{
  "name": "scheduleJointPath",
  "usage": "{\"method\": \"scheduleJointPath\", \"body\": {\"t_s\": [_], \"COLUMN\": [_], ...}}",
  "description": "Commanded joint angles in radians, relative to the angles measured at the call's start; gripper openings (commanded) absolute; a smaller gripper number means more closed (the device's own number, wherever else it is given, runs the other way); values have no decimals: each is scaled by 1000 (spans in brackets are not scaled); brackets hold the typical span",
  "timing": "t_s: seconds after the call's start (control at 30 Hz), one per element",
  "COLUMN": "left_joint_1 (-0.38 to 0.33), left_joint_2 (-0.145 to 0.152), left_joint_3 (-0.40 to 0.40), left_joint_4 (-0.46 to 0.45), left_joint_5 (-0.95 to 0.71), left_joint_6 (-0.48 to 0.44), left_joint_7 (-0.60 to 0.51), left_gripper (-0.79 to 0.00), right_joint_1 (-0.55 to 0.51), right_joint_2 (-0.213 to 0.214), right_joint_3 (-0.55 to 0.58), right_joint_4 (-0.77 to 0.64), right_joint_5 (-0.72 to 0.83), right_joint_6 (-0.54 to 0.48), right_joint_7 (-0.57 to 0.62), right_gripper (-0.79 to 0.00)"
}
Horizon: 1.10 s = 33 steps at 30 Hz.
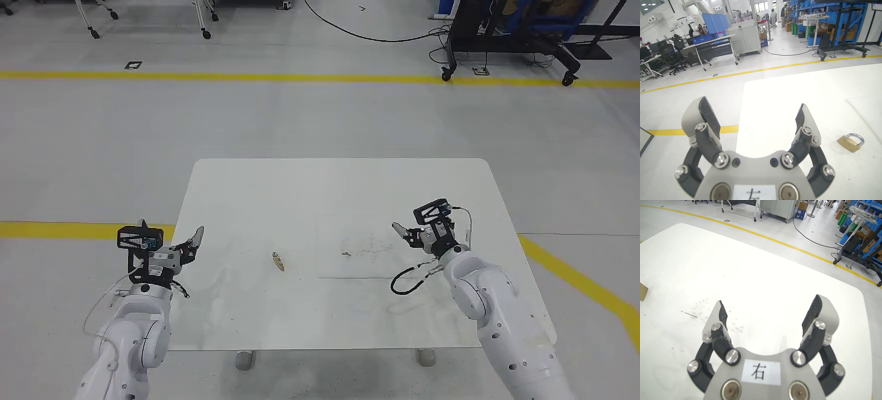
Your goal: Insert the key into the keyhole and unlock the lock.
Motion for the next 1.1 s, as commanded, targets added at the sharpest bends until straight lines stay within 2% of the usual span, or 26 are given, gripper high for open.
{"method": "scheduleJointPath", "body": {"t_s": [0.0,0.33,0.4,0.47,0.63,0.7,0.87,0.9,1.0,1.07], "left_joint_1": [0,0,0,0,0,0,0,0,0,0], "left_joint_2": [0,0,0,0,0,0,0,0,0,0], "left_joint_3": [0,0,0,0,0,0,0,0,0,0], "left_joint_4": [0,0,0,0,0,0,0,0,0,0], "left_joint_5": [0,0,0,0,0,0,0,0,0,0], "left_joint_6": [0,0,0,0,0,0,0,0,0,0], "left_joint_7": [0,0,0,0,0,0,0,0,0,0], "left_gripper": [0,0,0,0,0,0,0,0,0,0], "right_joint_1": [-1,-1,12,68,212,253,366,378,424,445], "right_joint_2": [0,0,-2,-4,-18,-22,-30,-32,-37,-39], "right_joint_3": [1,-2,-18,-51,-133,-162,-234,-245,-289,-308], "right_joint_4": [-1,1,20,86,267,319,463,477,528,559], "right_joint_5": [0,5,28,73,138,146,156,148,118,90], "right_joint_6": [0,-6,-59,-174,-352,-413,-642,-664,-771,-801], "right_joint_7": [0,-2,-2,18,22,31,23,22,-20,-49], "right_gripper": [0,0,0,0,0,0,0,-9,-108,-114]}}
